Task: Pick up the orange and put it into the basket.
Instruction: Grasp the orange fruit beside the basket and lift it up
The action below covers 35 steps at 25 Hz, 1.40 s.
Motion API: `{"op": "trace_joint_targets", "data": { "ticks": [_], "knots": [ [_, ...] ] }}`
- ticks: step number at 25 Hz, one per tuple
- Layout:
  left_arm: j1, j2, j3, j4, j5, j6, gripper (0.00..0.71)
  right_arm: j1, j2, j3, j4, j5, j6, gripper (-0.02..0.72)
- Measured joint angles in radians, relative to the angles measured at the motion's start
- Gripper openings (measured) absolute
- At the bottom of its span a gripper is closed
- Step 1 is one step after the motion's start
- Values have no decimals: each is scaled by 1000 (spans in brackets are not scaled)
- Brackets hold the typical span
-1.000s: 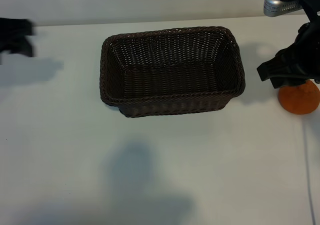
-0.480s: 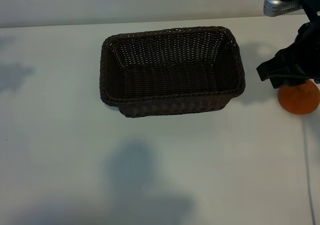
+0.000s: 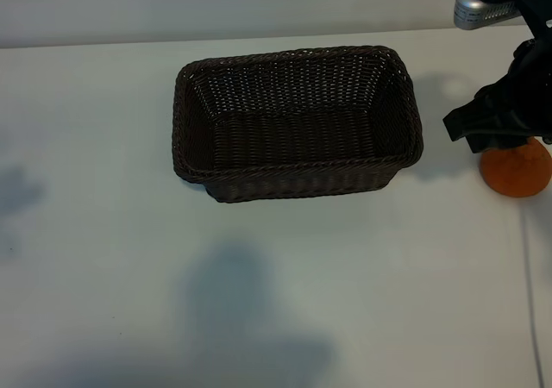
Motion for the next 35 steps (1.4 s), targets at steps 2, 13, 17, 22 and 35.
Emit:
{"op": "trace_joint_targets", "data": {
  "ticks": [2, 13, 17, 22, 35],
  "knots": [
    [0, -91, 51, 1, -2, 17, 596, 0, 0, 0, 0, 0, -1, 396],
    [0, -341, 293, -22, -61, 77, 596, 0, 0, 0, 0, 1, -12, 396],
    [0, -379, 344, -72, -62, 116, 596, 0, 0, 0, 0, 1, -12, 396],
    [0, -443, 426, -91, -99, 135, 596, 0, 0, 0, -1, -1, -12, 396],
    [0, -525, 503, -100, -49, 154, 596, 0, 0, 0, -1, -5, -22, 396]
  ]
}}
